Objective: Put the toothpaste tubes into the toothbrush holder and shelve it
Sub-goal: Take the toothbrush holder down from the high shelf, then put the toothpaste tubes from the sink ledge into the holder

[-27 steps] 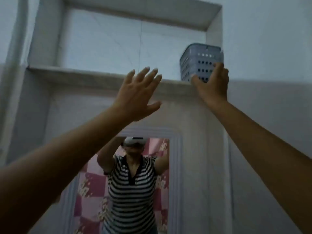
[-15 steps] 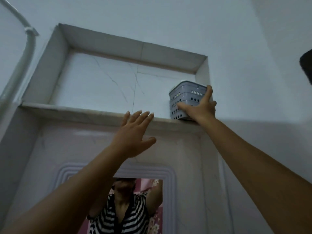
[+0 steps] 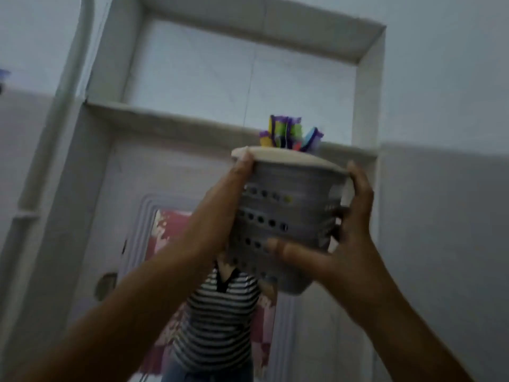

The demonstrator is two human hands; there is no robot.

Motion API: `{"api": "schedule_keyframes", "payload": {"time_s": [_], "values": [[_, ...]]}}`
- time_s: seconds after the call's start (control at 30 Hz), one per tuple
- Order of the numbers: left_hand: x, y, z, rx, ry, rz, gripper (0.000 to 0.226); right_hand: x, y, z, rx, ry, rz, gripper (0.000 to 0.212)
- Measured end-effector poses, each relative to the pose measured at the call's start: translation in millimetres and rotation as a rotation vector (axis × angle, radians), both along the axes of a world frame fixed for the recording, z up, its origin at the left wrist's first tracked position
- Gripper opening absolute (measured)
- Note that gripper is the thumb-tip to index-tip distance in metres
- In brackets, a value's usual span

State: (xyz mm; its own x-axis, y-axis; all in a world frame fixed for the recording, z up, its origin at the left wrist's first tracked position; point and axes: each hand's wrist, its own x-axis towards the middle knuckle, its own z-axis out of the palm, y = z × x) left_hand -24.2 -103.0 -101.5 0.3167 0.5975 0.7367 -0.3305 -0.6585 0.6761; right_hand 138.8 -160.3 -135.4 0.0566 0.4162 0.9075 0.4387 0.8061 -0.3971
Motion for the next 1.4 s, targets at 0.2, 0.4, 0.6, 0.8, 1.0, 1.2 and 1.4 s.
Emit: {"api": "schedule_keyframes", "payload": {"time_s": [0.2, 0.4, 0.6, 0.8, 1.0, 1.2, 1.4], "values": [[-1, 2, -202, -0.484, -0.069, 0.021, 0.060, -21, 3, -200, -0.189, 0.093, 0.003, 0.117], [-50, 10, -347, -0.524, 0.420, 0.123, 0.020, -11, -12, -363, -0.398, 0.231, -0.213, 0.105], [-135, 5, -473, -0.680, 0.622, 0.465, 0.013, 9, -38, -493, -0.679, 0.266, -0.445, 0.106], [-144, 0, -542, -0.670, 0.977, 0.564, 0.020, -4, -47, -563, -0.869, 0.388, -0.439, 0.107], [-103, 46, -556, -0.273, 1.189, 0.597, 0.027, -3, -31, -590, -0.799, 0.318, -0.413, 0.131], [-37, 131, -553, 0.187, 1.455, 0.567, 0.030, -2, -31, -608, -0.807, 0.300, -0.503, 0.145], [-4, 192, -580, 0.628, 1.873, 0.387, 0.036, -3, -29, -614, -0.811, 0.271, -0.529, 0.132]]}}
